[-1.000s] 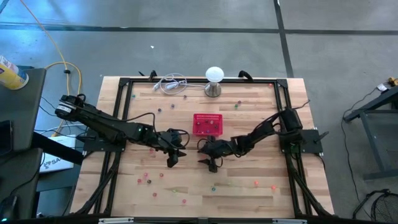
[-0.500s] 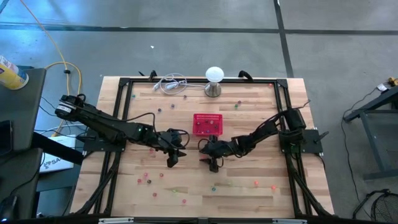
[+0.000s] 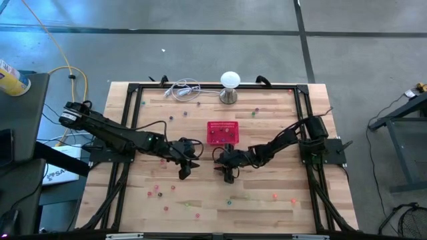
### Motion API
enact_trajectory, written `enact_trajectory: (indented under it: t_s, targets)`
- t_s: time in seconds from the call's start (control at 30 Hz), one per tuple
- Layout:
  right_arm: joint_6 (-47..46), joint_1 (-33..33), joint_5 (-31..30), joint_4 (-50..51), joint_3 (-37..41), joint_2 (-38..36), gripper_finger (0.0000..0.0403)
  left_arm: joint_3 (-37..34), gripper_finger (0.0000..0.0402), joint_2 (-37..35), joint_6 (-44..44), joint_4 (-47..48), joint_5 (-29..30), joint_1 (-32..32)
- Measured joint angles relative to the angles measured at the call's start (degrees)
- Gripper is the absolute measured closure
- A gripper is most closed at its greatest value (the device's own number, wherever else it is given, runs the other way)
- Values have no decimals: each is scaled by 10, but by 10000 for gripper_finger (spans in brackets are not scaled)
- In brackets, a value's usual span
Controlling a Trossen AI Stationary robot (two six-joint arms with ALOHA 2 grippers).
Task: Pick & Place Dice
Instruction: Put the orange dice into the bin
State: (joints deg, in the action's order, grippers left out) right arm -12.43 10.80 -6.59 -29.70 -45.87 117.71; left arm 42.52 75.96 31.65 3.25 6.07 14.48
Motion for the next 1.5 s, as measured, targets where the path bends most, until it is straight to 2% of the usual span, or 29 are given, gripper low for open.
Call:
enact_trajectory:
  t_s: [0.33, 0.57, 0.77, 0.9, 1.03, 1.23, 1.3, 1.5]
  targets:
    - [17, 0, 1, 2, 0, -1, 367, 0, 246, 0, -2, 0, 0, 0]
    - [32, 3, 0, 19, 3, -22, 367, 0, 246, 0, -2, 0, 0, 0]
    - [38, 23, -19, 64, 8, -84, 367, 0, 246, 0, -2, 0, 0, 0]
    - [46, 50, -72, 92, 8, -138, 366, 0, 246, 0, -7, 4, 0, 0]
    - [51, 70, -158, 111, 7, -188, 366, -1, 246, 0, -8, 9, 0, 0]
    - [51, 51, -288, 121, 7, -234, 366, -1, 246, 0, 6, 9, 0, 0]
    - [41, 30, -293, 133, 6, -235, 366, -1, 246, 0, 24, 10, 1, 3]
    - [-14, -51, -252, 140, 6, -224, 362, 0, 246, 0, 27, 17, -1, 8]
